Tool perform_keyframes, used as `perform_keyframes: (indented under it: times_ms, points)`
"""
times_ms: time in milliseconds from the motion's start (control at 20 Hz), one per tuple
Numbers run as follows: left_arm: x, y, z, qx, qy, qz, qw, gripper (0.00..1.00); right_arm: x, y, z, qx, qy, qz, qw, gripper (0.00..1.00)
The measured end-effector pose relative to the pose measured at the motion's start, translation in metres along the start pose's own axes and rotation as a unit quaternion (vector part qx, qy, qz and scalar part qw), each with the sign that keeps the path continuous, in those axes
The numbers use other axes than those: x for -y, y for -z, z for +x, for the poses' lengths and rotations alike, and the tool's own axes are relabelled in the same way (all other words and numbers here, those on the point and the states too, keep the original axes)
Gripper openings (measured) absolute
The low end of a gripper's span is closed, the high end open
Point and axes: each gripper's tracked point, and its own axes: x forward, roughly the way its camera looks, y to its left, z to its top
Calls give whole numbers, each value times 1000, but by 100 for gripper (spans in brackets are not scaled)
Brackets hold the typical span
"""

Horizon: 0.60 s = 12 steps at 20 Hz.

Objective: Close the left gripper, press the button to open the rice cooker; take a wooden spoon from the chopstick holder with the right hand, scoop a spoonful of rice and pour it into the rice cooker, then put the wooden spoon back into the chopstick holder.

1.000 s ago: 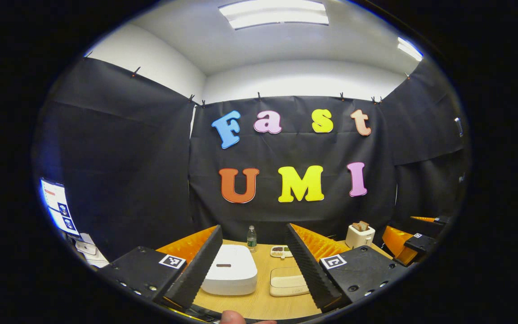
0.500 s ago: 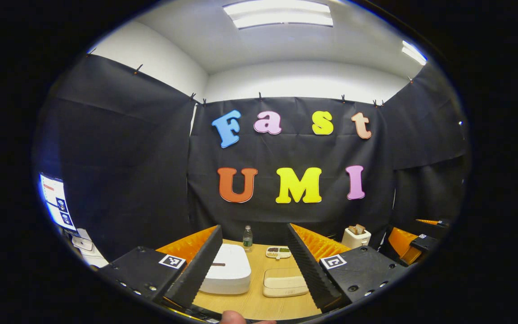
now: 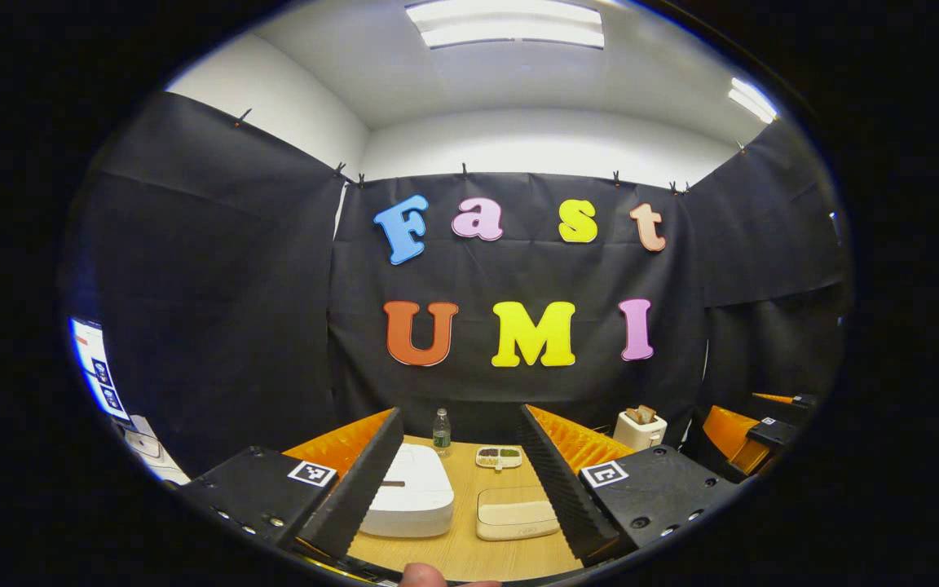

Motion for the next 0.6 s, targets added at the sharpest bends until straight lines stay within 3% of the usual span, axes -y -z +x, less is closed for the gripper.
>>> perform_keyframes:
  times_ms: [150, 200, 250, 350, 400, 600]
  points:
    - [-1, 2, 1, -4, 3, 3, 1000, 94, -2, -1, 0, -1, 2, 0, 1000, 100]
    - [0, 3, 0, -5, 5, 2, 1000, 94, -2, 0, 0, -2, 2, 0, 1000, 96]
    - [1, 4, 0, -7, 9, 0, 1000, 94, -5, 0, -1, -3, -1, 0, 1000, 100]
    - [-1, 8, -1, -13, 12, 0, 1000, 94, -8, 3, -1, -6, -5, 1, 1000, 96]
    - [-2, 7, -1, -13, 11, 1, 1000, 94, -8, 3, -1, -7, -6, 1, 1000, 100]
    - [-6, 7, 0, -12, 9, 2, 1000, 94, -14, 5, 1, -11, -8, 1, 1000, 100]
